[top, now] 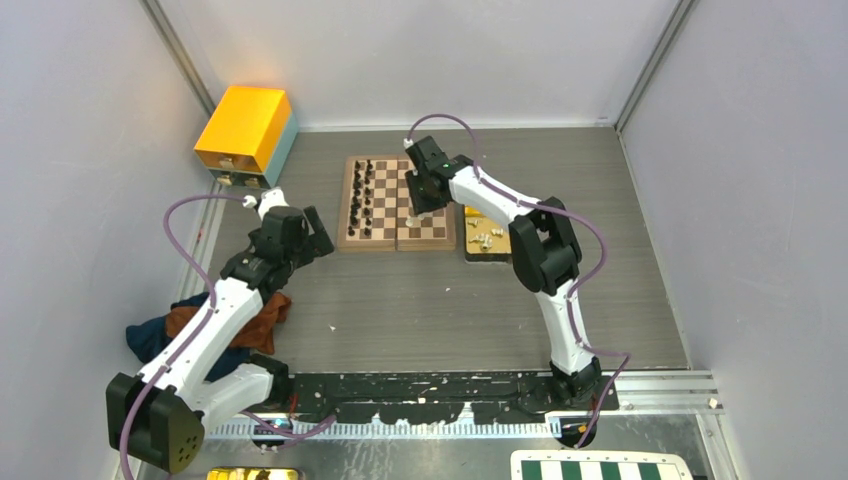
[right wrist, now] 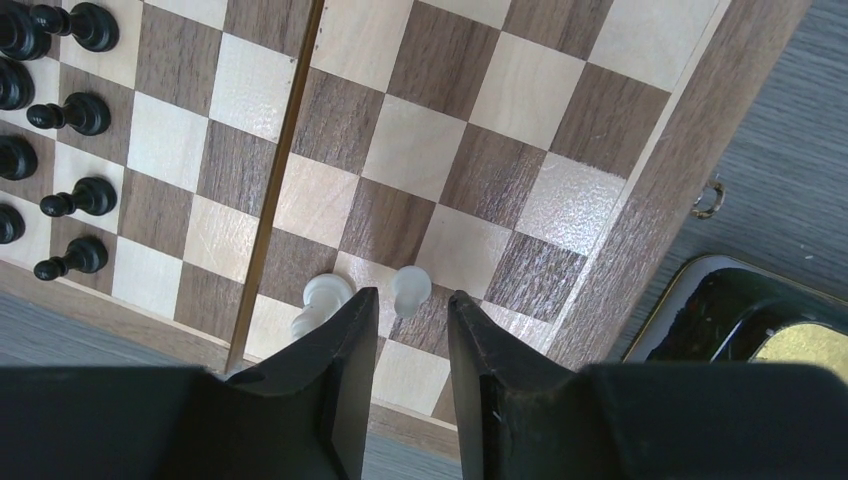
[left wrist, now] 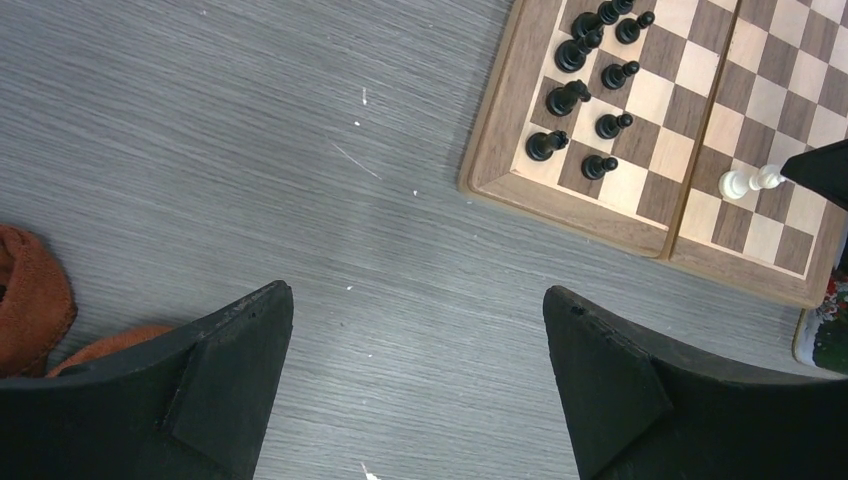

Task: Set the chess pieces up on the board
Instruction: Pick up the chess piece from the chessboard, then place the chess piece on the chessboard.

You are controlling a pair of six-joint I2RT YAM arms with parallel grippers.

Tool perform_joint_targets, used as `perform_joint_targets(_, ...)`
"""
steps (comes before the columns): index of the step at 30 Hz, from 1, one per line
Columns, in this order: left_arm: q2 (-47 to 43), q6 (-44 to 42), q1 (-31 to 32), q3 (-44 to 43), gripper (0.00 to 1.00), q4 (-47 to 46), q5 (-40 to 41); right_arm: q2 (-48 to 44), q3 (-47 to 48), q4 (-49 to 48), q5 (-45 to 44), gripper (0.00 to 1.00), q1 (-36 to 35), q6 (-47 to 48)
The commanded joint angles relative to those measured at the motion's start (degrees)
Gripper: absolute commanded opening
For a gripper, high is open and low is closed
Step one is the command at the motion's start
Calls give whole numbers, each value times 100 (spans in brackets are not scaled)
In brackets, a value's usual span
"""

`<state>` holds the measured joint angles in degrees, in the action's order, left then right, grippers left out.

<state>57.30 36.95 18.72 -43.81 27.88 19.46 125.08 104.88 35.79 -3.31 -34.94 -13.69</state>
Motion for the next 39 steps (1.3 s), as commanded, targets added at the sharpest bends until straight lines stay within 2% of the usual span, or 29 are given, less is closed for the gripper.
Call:
perform_joint_targets(1,-165,-100,-18,10,96,-170,73,67,321,15,68,36,-39,-37)
perform_joint_targets(10,-227,-111,-18,61,96,-171,110,207,418,70,95,33,-44,-61)
perform_joint_targets(16,-262,-105,-18,105,96,-178,127,221,454,128,41,19,-57,-56)
perform_joint_targets(26,-272,-108,-18,113,97,-194,137,223,856,263,-319,1,-53,56)
perform_joint_targets(39,-340,-230,-18,-57,97,-31,150,1128,2568,734,-454,1,364,33)
